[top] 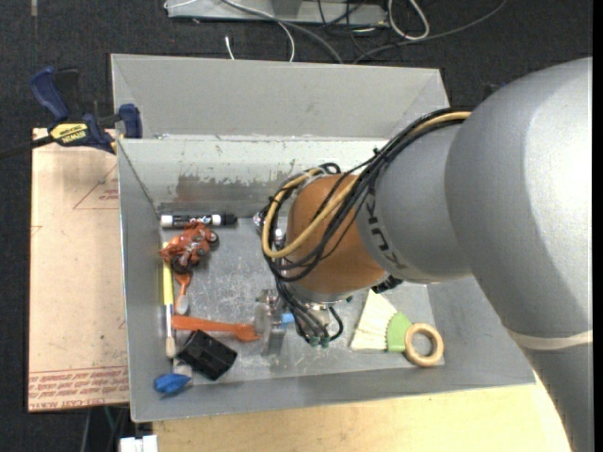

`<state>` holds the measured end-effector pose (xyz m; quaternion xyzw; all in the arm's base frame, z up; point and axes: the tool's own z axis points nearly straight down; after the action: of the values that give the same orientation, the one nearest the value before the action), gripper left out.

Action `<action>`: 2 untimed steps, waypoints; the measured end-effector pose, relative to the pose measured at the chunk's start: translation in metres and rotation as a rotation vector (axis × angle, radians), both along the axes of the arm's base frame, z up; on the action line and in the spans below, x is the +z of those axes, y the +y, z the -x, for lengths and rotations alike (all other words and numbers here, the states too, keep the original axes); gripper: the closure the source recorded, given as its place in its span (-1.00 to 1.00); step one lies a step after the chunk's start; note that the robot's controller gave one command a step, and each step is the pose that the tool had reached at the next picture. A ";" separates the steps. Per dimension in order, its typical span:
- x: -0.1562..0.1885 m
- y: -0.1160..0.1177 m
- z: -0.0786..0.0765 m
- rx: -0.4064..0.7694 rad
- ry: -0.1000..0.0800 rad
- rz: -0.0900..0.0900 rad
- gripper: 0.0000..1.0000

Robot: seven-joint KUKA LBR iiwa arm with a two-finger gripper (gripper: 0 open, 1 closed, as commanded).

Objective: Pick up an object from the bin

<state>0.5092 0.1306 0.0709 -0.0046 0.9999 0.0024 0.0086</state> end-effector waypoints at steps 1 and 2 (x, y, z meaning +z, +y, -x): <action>0.011 -0.039 0.001 -0.220 0.003 -0.006 1.00; 0.029 -0.048 0.001 -0.358 0.001 -0.007 1.00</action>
Offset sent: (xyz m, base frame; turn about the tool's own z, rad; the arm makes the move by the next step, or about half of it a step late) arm -0.0015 -0.0474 0.0291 0.3592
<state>0.5084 0.0830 0.1003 0.1736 0.9848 0.0041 0.0086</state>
